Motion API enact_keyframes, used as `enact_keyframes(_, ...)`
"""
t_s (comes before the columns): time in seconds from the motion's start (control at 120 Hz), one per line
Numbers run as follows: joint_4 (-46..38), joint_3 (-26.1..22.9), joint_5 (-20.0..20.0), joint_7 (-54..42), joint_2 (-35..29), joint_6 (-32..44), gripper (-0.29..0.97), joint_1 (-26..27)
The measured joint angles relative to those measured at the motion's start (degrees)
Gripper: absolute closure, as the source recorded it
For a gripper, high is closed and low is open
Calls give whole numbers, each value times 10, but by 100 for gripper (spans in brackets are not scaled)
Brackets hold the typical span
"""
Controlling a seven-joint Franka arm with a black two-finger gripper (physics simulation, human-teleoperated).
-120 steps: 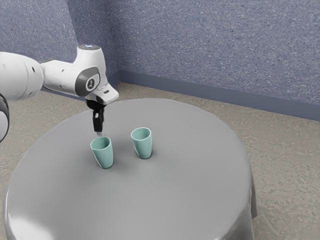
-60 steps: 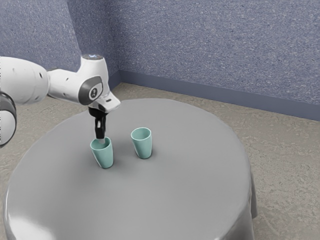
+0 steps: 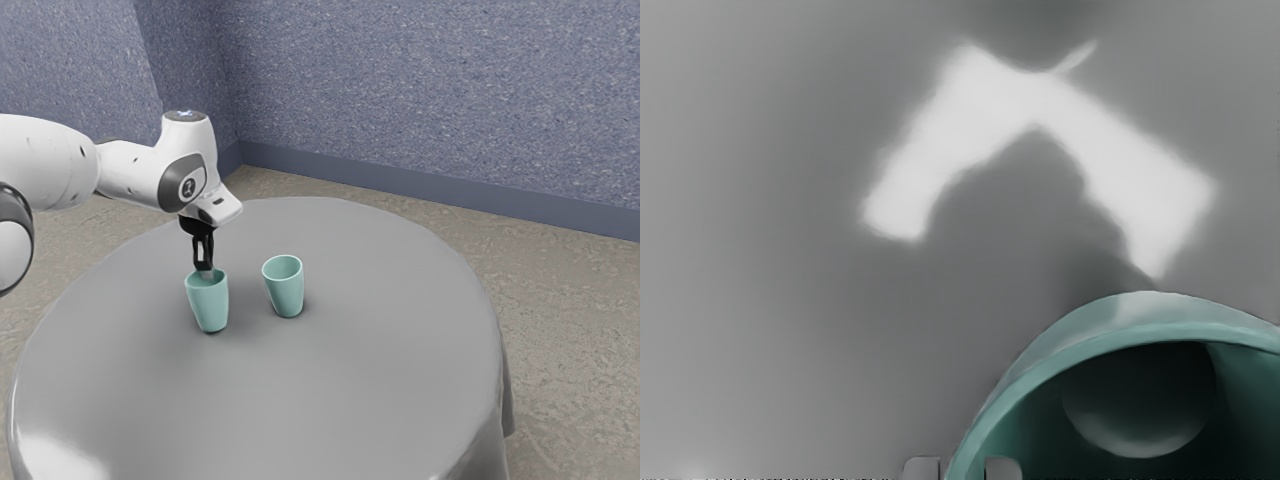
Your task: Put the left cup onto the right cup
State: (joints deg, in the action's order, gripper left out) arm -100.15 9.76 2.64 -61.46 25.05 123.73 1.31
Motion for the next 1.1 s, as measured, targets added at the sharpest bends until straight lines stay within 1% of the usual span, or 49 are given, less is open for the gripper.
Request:
enact_keyframes(0.467, -36, -7, 5, 19, -51, -7, 79, 1)
enact_keyframes(1.0, -37, -6, 12, 50, -132, -83, 79, 31)
enact_keyframes(1.1, -36, -6, 19, 55, -143, -91, 79, 36)
